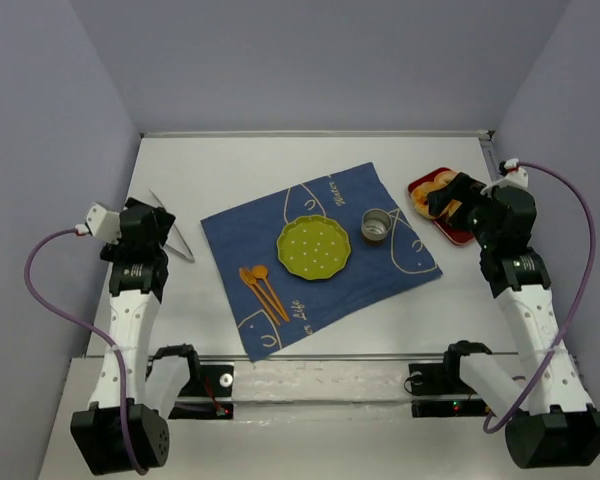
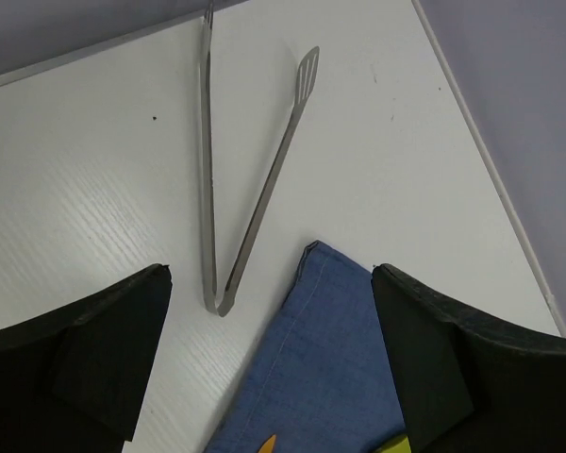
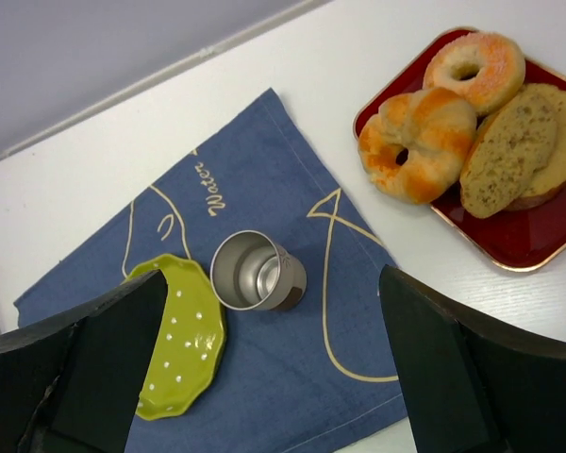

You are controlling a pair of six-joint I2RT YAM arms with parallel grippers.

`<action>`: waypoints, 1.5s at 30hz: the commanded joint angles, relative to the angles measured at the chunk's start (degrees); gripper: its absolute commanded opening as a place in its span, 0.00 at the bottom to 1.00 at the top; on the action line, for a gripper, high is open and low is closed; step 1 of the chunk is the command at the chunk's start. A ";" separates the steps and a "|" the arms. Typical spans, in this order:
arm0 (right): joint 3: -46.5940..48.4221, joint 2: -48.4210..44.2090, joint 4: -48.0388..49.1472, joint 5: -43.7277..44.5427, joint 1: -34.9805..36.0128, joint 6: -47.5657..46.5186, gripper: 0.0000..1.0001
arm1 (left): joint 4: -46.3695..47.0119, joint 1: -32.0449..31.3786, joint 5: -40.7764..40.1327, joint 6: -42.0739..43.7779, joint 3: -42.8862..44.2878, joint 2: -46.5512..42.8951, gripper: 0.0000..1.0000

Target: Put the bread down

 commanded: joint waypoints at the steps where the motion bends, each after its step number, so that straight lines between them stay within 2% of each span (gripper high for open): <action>1: -0.48 -3.12 2.57 4.41 -0.27 -1.14 1.00 | 4.05 2.14 -1.34 1.96 -2.17 -1.20 0.99; 6: -2.77 -5.23 3.01 4.94 -0.27 -1.04 1.00 | 6.95 7.94 2.08 3.54 -2.53 3.36 0.99; 13: -2.95 -3.13 3.19 2.40 -0.27 -2.79 1.00 | 12.67 15.85 7.87 7.67 0.19 13.29 0.99; 16: -3.21 -2.86 3.10 2.40 -0.27 -2.80 1.00 | 13.90 16.30 11.82 9.33 1.42 18.65 0.99; 23: -3.74 -4.09 2.66 3.09 -0.27 -4.47 1.00 | 11.97 16.30 12.45 11.01 9.67 34.28 0.99; 24: -3.91 -4.27 2.48 3.53 -0.27 -4.47 1.00 | 11.71 16.30 12.37 11.19 9.69 34.31 0.98; 29: -4.18 -4.97 2.22 4.95 -0.27 -4.82 1.00 | 8.02 16.38 5.78 10.23 16.27 44.14 0.97; 34: -3.74 -3.22 2.31 4.59 -0.27 -4.82 1.00 | 8.36 16.39 9.20 11.10 23.56 54.25 0.81; 40: -3.30 -0.84 2.04 3.63 -0.27 -4.91 1.00 | 8.27 16.21 10.61 12.16 25.33 57.34 0.78; 42: -3.30 -1.28 1.96 3.54 -0.27 -4.91 1.00 | 8.45 16.30 10.61 12.77 25.07 57.34 0.74; 43: -3.38 -1.54 1.78 3.54 -0.27 -4.91 1.00 | 8.36 16.30 10.61 13.03 25.07 57.51 0.72; 45: -3.65 -2.77 1.60 3.89 -0.27 -4.82 1.00 | 8.27 16.30 10.78 13.12 25.16 57.78 0.60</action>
